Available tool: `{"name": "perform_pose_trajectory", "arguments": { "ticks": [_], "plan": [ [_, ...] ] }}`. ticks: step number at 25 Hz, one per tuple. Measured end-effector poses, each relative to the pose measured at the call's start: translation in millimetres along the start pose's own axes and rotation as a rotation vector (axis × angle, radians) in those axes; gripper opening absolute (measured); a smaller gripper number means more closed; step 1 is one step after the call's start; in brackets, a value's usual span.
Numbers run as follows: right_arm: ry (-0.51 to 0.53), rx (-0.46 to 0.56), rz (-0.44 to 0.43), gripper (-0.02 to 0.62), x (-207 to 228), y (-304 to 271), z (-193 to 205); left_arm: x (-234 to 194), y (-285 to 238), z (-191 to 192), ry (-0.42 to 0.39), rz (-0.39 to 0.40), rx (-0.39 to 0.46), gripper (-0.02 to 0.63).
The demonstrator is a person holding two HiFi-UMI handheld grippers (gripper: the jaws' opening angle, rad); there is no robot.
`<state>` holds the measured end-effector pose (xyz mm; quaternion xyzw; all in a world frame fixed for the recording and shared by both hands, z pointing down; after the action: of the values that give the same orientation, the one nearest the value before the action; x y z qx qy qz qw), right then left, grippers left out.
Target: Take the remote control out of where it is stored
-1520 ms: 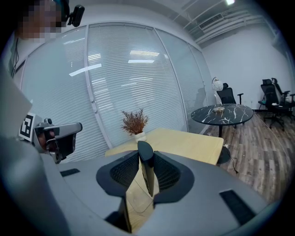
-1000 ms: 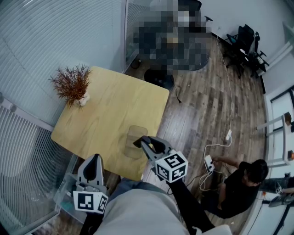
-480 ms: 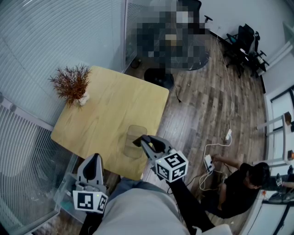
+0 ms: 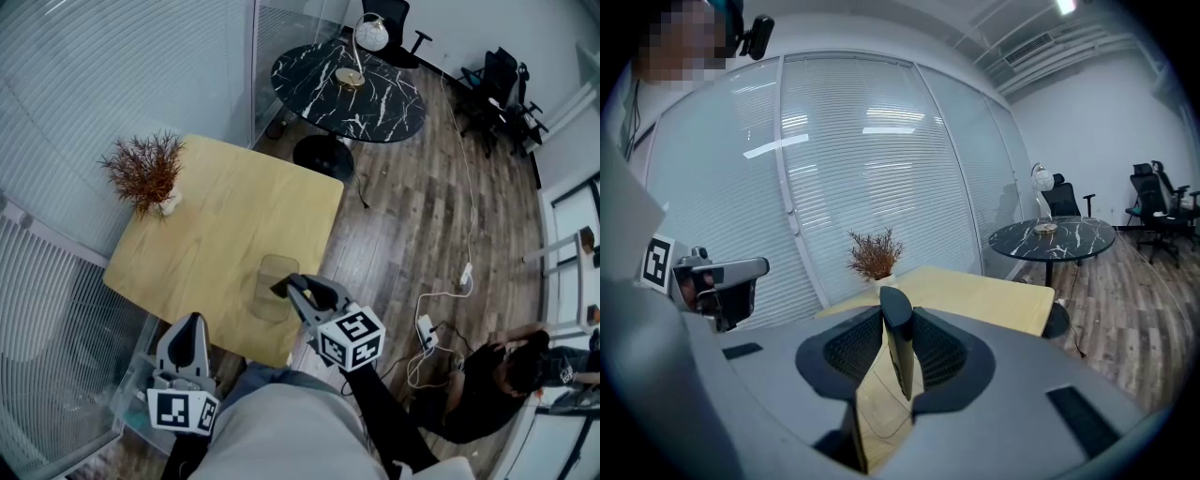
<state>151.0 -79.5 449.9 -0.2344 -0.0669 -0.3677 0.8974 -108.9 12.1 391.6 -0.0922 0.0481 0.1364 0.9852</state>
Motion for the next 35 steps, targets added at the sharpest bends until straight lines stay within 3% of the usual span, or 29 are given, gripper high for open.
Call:
{"name": "perform_pose_trajectory", "arguments": {
  "ticks": [35],
  "plan": [
    [0.016,0.033,0.017,0.103,-0.7,10.5,-13.6,-0.1,1.6,-0.4,0.014,-0.004,0.014,0.008]
  ]
}}
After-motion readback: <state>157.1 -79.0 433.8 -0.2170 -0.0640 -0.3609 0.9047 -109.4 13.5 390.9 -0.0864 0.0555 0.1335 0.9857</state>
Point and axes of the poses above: the fingertips, and each gripper's own axes: y backward along the fingers, x to its right, z out of its underside, the point moved 9 cm from there along y, backward along the fingers, and after that the axes turned 4 degrees about -z, right-handed, at the moved point
